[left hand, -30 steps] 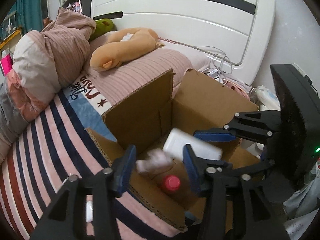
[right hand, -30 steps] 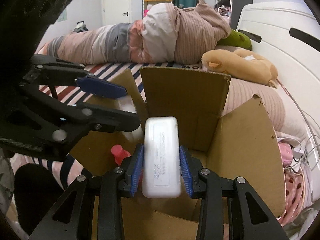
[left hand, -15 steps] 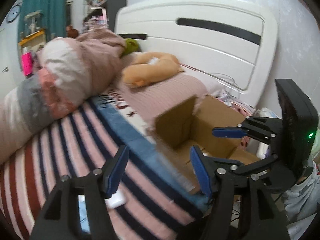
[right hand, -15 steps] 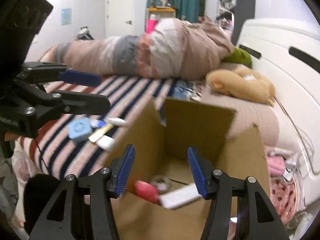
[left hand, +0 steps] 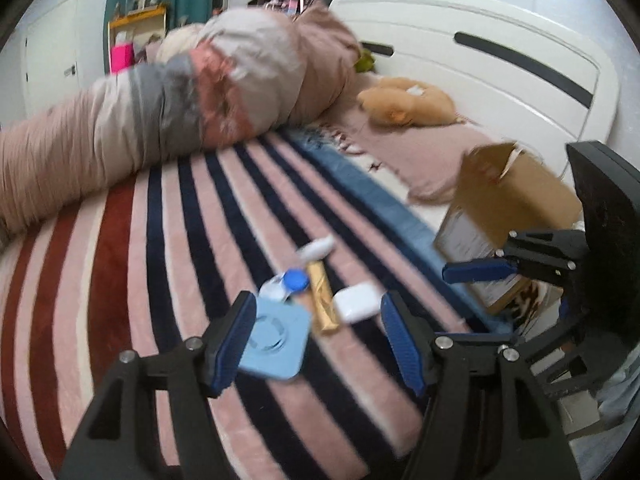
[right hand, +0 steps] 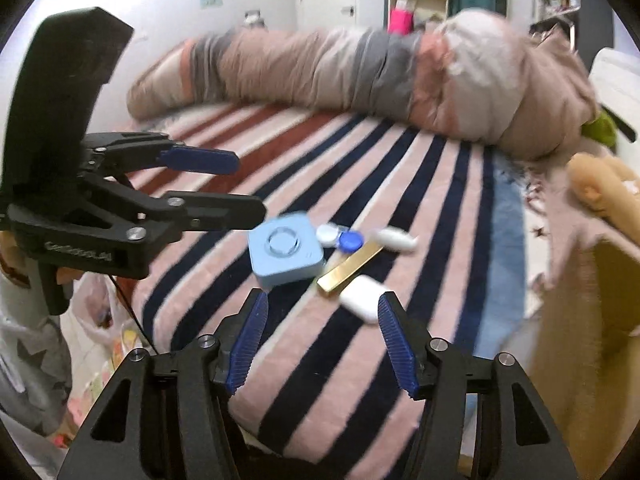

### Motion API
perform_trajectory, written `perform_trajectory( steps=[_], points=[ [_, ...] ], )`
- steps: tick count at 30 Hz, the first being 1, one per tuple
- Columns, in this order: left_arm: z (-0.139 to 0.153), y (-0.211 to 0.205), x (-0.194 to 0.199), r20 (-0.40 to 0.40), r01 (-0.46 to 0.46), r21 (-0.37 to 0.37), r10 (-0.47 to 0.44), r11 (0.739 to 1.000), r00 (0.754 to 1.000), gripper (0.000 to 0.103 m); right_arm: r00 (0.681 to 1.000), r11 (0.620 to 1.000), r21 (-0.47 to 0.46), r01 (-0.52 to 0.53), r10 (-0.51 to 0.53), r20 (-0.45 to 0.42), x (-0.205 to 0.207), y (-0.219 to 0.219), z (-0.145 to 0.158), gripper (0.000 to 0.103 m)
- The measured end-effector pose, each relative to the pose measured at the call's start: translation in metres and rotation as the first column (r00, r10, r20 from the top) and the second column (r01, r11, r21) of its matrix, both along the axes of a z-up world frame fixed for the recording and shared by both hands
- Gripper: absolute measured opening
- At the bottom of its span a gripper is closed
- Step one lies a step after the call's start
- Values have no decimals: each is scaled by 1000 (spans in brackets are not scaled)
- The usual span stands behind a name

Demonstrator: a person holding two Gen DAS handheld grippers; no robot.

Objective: Organize rigid objects
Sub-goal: 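Grasp the light-blue square case with the left gripper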

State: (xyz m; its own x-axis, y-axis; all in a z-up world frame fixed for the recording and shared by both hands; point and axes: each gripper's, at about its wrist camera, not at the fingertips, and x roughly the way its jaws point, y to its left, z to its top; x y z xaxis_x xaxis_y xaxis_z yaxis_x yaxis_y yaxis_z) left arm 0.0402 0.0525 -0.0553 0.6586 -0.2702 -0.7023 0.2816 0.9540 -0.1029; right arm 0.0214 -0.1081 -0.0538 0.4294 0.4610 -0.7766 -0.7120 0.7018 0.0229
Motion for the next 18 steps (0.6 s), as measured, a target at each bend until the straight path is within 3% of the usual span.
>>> perform_trajectory(
  steps=[3,5,10,15,18],
  points=[
    [-32,11,7,-33,-2,10,3,1000,999,62,999,1000,-22,-8,7,-52,17,12,-27,59],
    [-51,18,13,-50,-1,11,2,1000,999,71,997,999,-30,-30,27,-76,24,18,-39,59],
    [-88,26,38,-108,-3,-37,-1,999,994,79,994,997,-69,-47,39,-103,38,32,-63,60],
    [-93,26,44,-76,18,-64,-23,998,997,83,991,992,-90,-83,72,-116,41,35,-79,73],
    [-94,23,48,-72,23,-44,-26,999,997,84,991,991,-100,-91,81,-103,41,36,-82,73]
  ],
)
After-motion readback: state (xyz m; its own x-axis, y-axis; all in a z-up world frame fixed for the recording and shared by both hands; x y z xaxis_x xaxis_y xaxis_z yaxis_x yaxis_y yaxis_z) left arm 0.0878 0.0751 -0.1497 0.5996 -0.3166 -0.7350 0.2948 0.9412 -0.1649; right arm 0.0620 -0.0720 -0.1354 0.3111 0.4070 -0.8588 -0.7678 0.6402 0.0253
